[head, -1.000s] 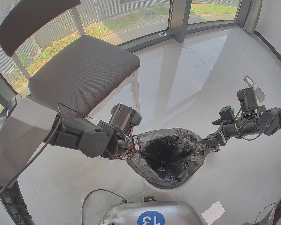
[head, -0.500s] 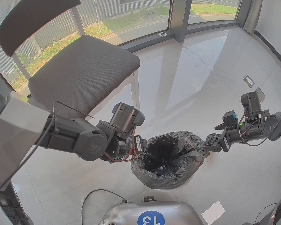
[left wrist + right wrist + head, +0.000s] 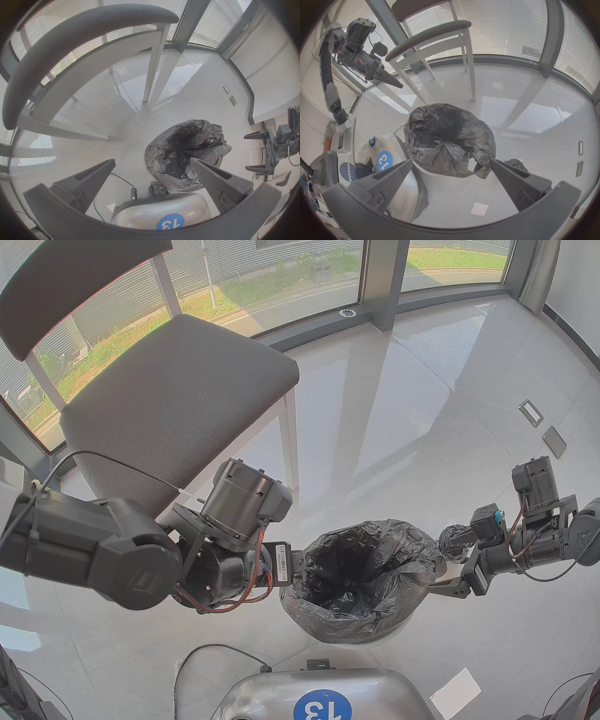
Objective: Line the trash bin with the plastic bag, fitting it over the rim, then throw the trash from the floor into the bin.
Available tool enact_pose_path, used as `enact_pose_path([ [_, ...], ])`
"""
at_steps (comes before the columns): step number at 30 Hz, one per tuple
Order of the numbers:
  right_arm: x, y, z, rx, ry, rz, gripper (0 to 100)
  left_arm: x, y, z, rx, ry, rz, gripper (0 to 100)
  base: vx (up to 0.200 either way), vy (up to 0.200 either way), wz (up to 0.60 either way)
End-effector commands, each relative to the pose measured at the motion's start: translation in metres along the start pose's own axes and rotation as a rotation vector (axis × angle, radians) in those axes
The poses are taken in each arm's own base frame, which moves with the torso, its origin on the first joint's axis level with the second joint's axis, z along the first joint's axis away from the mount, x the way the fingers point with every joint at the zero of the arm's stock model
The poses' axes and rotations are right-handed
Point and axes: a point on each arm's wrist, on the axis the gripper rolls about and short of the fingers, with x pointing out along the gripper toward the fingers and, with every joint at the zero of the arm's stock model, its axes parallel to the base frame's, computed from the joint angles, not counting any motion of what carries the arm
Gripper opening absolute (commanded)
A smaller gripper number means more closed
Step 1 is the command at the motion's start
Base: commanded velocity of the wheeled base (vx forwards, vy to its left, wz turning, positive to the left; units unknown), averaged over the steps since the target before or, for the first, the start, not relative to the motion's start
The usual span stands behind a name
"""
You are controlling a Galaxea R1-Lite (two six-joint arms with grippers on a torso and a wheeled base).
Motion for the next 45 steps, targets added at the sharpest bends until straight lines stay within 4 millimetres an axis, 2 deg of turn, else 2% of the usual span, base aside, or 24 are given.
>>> enact_pose_path([
  [1,0.003,0.006,0.002,-0.019,-0.002,0.020,100,-0.015,0.005,0.002,0.007,-0.029,-0.008,100,0.000,0.000,0.00],
  [5,0.022,0.006,-0.002,-0.031,0.015,0.106,100,-0.015,0.006,-0.002,0.001,-0.027,0.009,100,0.000,0.000,0.00],
  [14,0.053,-0.007,0.000,-0.030,0.048,0.124,100,-0.029,0.014,0.003,-0.022,-0.059,0.005,100,0.000,0.000,0.00],
  [17,0.055,-0.011,0.004,-0.036,0.036,0.115,100,-0.032,0.015,0.004,-0.026,-0.067,0.003,100,0.000,0.000,0.00],
  [21,0.060,-0.026,0.007,-0.029,0.025,0.083,100,-0.035,0.017,0.005,-0.030,-0.076,0.008,100,0.000,0.000,0.00],
  [28,0.066,-0.037,-0.003,-0.005,0.053,0.073,100,-0.036,0.017,0.006,-0.034,-0.084,0.005,100,0.000,0.000,0.00],
  [43,0.077,-0.036,-0.011,0.007,0.089,0.094,100,-0.038,0.020,0.008,-0.044,-0.100,0.008,100,0.000,0.000,0.00],
  [44,0.078,-0.036,-0.011,0.008,0.091,0.095,0,-0.038,0.020,0.009,-0.045,-0.101,0.009,100,0.000,0.000,0.00],
  [45,0.078,-0.036,-0.011,0.008,0.091,0.095,0,-0.038,0.020,0.008,-0.043,-0.100,0.012,100,0.000,0.000,0.00],
])
